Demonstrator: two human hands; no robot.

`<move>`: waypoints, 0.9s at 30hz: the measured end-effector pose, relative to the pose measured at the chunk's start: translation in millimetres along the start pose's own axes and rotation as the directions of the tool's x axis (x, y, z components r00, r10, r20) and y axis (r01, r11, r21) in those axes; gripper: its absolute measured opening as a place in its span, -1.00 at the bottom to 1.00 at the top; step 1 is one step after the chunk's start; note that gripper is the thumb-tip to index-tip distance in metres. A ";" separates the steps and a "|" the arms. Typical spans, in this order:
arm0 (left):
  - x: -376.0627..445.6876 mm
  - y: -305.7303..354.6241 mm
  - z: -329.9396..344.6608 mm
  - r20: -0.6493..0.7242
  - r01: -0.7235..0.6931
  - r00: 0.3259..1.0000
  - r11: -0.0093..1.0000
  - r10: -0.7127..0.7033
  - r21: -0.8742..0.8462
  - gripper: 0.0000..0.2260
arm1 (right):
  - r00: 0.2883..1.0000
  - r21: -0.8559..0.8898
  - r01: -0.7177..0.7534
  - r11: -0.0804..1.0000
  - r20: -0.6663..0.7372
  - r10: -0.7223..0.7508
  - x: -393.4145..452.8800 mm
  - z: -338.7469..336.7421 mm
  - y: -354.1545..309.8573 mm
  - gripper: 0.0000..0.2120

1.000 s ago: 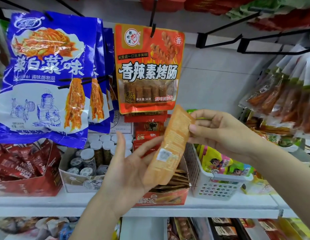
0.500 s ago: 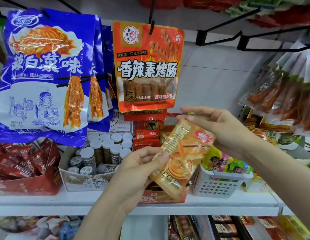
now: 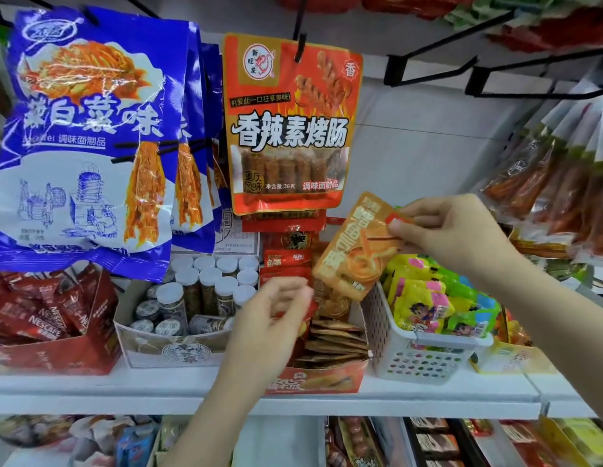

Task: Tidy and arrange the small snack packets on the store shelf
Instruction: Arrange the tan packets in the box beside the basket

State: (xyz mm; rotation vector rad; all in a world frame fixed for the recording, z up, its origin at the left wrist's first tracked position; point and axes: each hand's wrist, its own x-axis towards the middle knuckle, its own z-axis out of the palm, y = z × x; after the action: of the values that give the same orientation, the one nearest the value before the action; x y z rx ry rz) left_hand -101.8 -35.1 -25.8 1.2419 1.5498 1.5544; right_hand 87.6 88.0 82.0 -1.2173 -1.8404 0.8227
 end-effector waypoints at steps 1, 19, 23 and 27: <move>-2.3 -2.3 3.0 0.071 -0.079 0.995 0.987 0.069 0.143 -0.83 | 0.995 -0.146 0.066 0.987 -0.060 -0.076 1.1 1.0 2.9 -0.91; -6.9 -19.2 7.2 0.315 -0.371 0.920 0.778 0.233 0.507 -0.52 | 0.825 -0.762 0.408 0.503 0.544 0.154 -32.2 71.6 18.3 -0.81; -6.8 -23.4 10.4 0.377 -0.338 0.919 0.729 0.118 0.595 -0.43 | 0.835 -0.717 0.294 0.632 0.514 0.195 -14.0 63.3 7.4 -0.66; -3.7 -24.0 10.2 0.404 -0.369 0.905 0.716 0.132 0.593 -0.46 | 0.946 -0.797 0.305 0.521 0.315 -0.072 7.0 71.3 13.2 -0.68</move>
State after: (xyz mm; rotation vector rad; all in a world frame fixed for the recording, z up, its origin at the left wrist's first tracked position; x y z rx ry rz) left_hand -95.7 -31.2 -51.1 2.0728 1.8090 0.8474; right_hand 30.2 91.9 37.2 -1.4520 -2.6679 -0.1504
